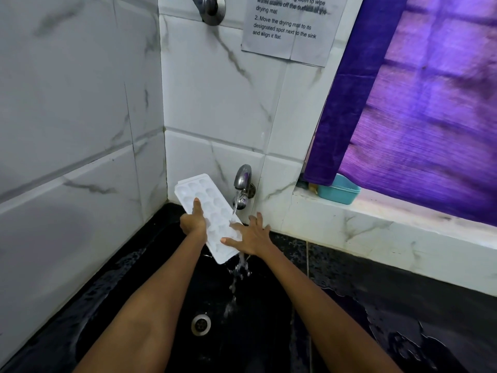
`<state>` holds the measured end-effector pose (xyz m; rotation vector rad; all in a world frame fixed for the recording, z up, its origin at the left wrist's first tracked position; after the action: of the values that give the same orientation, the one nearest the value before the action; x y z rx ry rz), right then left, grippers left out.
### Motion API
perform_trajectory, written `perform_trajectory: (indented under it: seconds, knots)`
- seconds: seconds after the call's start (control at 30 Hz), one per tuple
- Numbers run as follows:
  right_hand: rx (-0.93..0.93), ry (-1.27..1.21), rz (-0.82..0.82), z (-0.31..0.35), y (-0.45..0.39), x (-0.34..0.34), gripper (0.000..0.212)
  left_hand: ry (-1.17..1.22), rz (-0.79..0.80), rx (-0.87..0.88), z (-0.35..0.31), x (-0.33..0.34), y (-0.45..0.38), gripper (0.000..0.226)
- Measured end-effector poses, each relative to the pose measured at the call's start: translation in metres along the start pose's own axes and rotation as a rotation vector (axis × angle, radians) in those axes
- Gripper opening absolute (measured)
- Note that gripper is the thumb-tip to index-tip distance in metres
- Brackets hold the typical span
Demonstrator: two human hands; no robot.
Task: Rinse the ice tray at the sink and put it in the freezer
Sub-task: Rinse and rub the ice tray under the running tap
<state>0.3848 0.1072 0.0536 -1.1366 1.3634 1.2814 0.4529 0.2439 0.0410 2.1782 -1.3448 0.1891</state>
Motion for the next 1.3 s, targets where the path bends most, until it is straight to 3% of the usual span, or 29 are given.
perform_trajectory:
  seconds: [0.13,0.3,0.43,0.53,0.63,0.73,0.87,0.97,1.07,1.13,1.23,1.3]
  knots:
    - [0.053,0.174,-0.099,0.008,-0.003,0.001,0.076,0.004,0.012,-0.002,0.008,0.001,0.003,0.055]
    - [-0.005,-0.070,0.045,-0.006,0.002,0.014,0.064,0.004,-0.020,-0.019,0.009,-0.010,-0.004,0.057]
    - [0.005,0.098,-0.031,0.000,-0.002,0.015,0.068,0.019,-0.016,-0.011,0.019,-0.011,0.001,0.053]
    - [-0.058,-0.115,0.092,-0.002,0.001,0.021,0.069,0.043,-0.048,-0.002,0.012,-0.013,-0.001,0.052]
    - [-0.081,-0.422,-0.039,-0.010,0.012,0.033,0.059,0.116,-0.110,0.006,0.003,-0.018,-0.010,0.054]
    - [-0.054,-0.255,-0.166,-0.013,0.017,0.045,0.052,0.117,-0.145,0.027,0.004,-0.020,-0.011,0.055]
    - [0.005,-0.139,-0.093,0.001,0.009,0.042,0.068,0.130,-0.117,0.013,0.012,-0.017,-0.002,0.056]
    - [-0.031,-0.251,-0.072,-0.003,0.008,0.041,0.063,0.140,-0.108,0.000,0.009,-0.020,-0.004,0.054]
    - [-0.047,-0.356,-0.186,-0.013,0.010,0.046,0.050,0.208,-0.126,-0.032,0.014,-0.026,-0.005,0.053]
    - [0.021,-0.592,-0.201,-0.010,0.013,0.047,0.059,0.222,-0.139,-0.076,0.021,-0.030,-0.006,0.056]
    - [0.184,-1.070,-0.027,0.001,0.010,0.047,0.075,0.273,-0.180,-0.146,0.032,-0.041,-0.007,0.054]
    - [0.190,-1.166,0.063,0.010,0.005,0.046,0.062,0.299,-0.218,-0.181,0.037,-0.048,-0.008,0.049]
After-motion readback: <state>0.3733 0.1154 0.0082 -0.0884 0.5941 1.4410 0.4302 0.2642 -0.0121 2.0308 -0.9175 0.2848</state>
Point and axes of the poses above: each hand's wrist, its own y-axis away from the middle knuckle, its own x-axis out of the palm, z = x × y, the point moved 1 cm from there along -y, towards the middle knuckle, and after that the axes turned 15 degrees about y, right-handed, at the moved point
